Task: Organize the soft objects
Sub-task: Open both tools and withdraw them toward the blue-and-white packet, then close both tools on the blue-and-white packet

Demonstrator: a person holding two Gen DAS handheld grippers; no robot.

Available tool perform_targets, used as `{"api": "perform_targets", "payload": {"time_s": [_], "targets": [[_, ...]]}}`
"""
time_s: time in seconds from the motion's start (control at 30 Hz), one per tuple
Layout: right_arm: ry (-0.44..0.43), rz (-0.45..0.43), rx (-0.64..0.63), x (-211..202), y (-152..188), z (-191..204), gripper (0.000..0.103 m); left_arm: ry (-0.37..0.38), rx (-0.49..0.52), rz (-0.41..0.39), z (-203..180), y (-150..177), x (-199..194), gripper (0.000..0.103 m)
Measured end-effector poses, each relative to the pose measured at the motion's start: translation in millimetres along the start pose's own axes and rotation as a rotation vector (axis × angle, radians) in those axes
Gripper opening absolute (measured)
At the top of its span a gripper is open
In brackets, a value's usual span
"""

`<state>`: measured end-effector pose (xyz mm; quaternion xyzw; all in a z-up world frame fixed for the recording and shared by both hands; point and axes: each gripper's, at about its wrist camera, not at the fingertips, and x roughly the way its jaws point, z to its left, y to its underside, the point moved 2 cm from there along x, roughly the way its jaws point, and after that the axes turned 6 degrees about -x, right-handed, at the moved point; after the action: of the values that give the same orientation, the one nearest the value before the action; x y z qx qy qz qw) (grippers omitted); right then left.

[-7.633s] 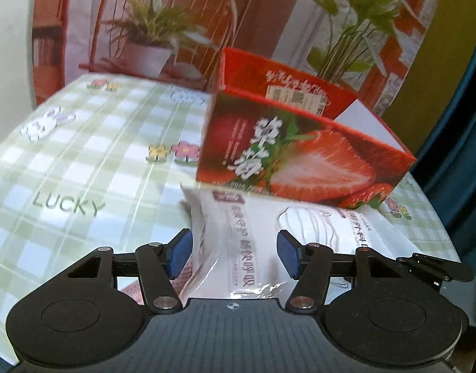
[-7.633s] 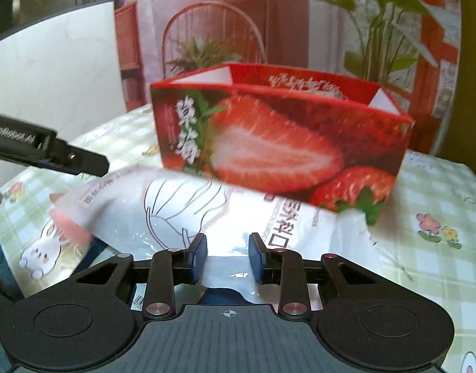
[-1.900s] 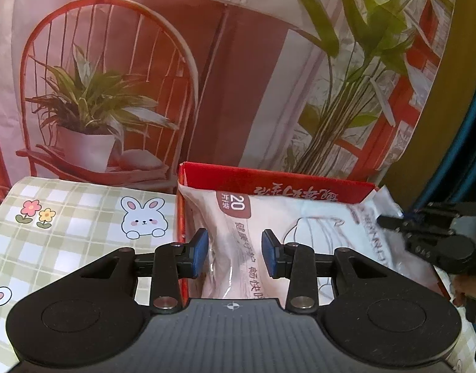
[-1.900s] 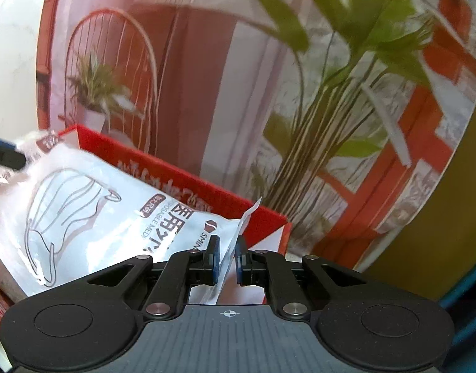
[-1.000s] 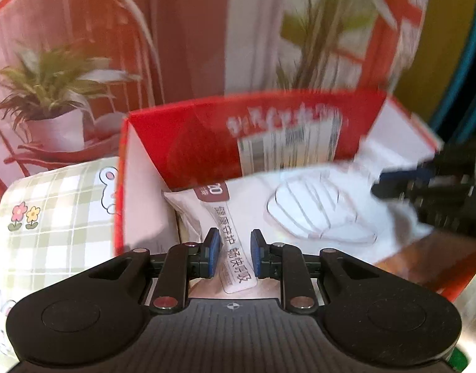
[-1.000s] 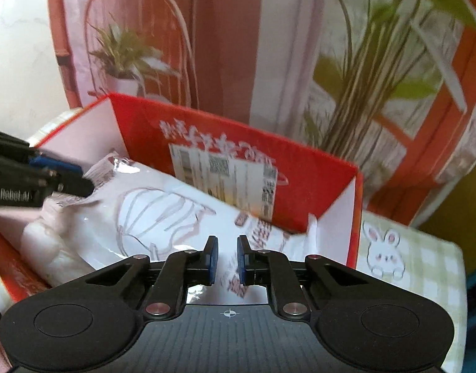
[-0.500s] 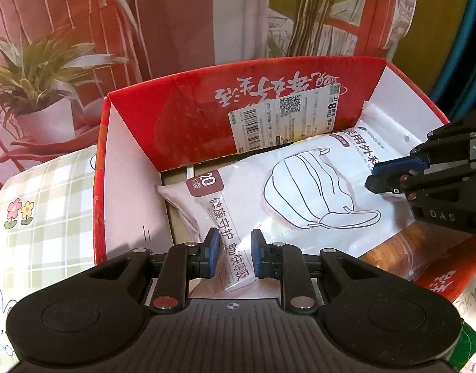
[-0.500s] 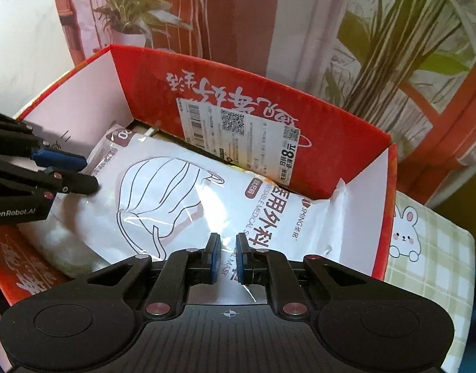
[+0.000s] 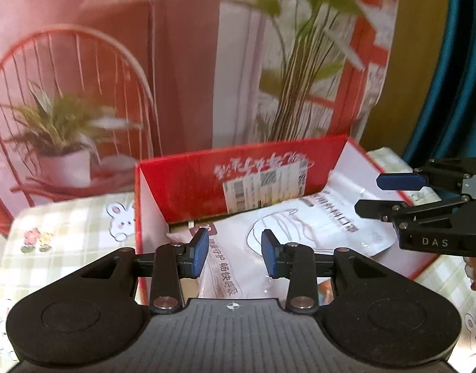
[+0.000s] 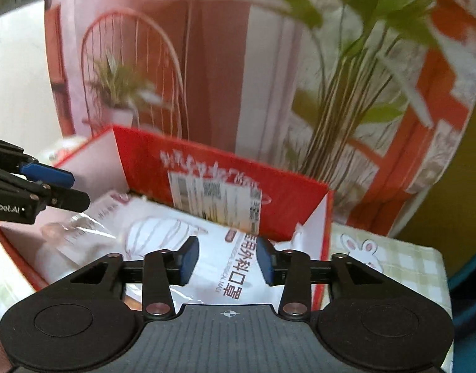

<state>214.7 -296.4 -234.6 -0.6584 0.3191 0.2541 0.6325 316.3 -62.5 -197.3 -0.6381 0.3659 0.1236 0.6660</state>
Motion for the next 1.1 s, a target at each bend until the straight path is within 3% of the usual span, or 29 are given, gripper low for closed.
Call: {"api": "perform_targets", "payload": {"time_s": [0.23, 0.5, 0.83, 1.1], "targets": [[-0.039, -0.115, 0.098, -55, 11, 11, 0.057, -0.009, -0.028, -0.048, -10, 32, -56, 0.052], [-0.073, -0.161, 0.123, -114, 58, 42, 0.074, 0.037, -0.073, 0.009, 1, 102, -99, 0.053], [-0.132, -0.041, 0.115, -147, 141, 90, 0.074, 0.105, -0.14, 0.157, -5, 195, -111, 0.053], [-0.187, 0.089, 0.108, -153, 189, 121, 0.074, 0.158, -0.214, 0.26, -6, 234, -104, 0.053]]}}
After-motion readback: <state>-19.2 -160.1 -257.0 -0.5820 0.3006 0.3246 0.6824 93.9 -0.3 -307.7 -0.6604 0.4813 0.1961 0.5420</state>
